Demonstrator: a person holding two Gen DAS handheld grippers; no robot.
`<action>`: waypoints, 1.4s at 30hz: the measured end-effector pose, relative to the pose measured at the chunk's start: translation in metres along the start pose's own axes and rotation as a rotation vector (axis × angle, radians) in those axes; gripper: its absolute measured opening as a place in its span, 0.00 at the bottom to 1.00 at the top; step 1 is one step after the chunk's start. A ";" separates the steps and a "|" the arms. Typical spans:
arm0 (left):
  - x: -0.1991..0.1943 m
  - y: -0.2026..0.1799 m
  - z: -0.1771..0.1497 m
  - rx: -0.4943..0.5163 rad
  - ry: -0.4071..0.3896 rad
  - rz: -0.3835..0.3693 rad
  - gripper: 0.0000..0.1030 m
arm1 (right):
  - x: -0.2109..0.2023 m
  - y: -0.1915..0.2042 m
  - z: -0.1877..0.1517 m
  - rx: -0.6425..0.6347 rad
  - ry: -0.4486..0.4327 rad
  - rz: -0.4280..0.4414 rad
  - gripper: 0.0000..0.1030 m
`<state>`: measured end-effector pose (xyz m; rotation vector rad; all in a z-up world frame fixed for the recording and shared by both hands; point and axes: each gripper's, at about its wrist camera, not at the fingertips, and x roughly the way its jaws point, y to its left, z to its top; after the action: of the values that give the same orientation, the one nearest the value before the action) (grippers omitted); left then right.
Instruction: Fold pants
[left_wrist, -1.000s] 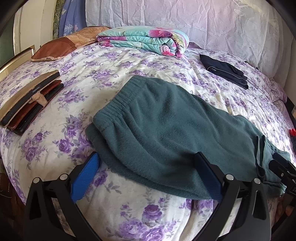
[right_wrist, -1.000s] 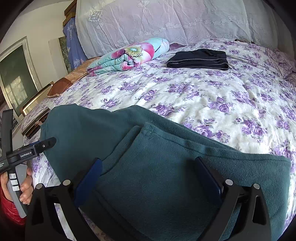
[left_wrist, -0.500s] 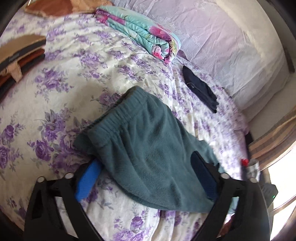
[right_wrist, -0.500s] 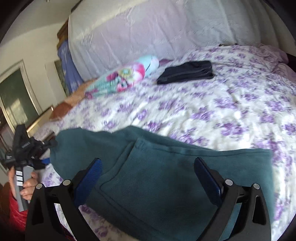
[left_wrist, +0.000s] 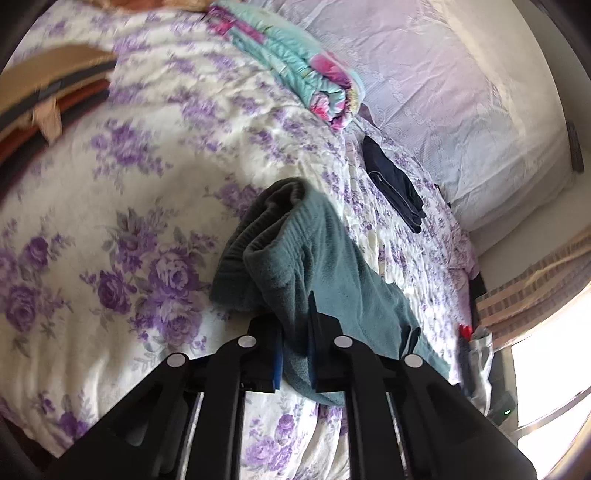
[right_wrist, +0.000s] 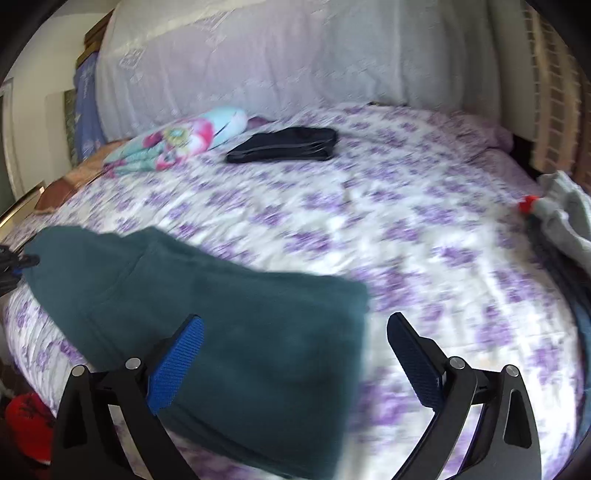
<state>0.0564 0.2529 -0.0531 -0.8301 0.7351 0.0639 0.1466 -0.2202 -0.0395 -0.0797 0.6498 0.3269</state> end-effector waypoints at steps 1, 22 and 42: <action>-0.003 -0.006 0.000 0.021 -0.012 0.014 0.08 | -0.003 -0.008 0.000 0.018 -0.007 -0.014 0.97; 0.064 -0.329 -0.171 1.006 0.005 0.004 0.07 | -0.020 -0.122 -0.034 0.385 -0.090 0.002 0.97; 0.103 -0.276 -0.155 0.826 0.073 0.151 0.94 | -0.035 -0.119 -0.034 0.472 -0.141 0.121 0.97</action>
<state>0.1358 -0.0673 -0.0065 0.0116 0.8012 -0.1311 0.1393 -0.3478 -0.0486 0.4315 0.5784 0.2858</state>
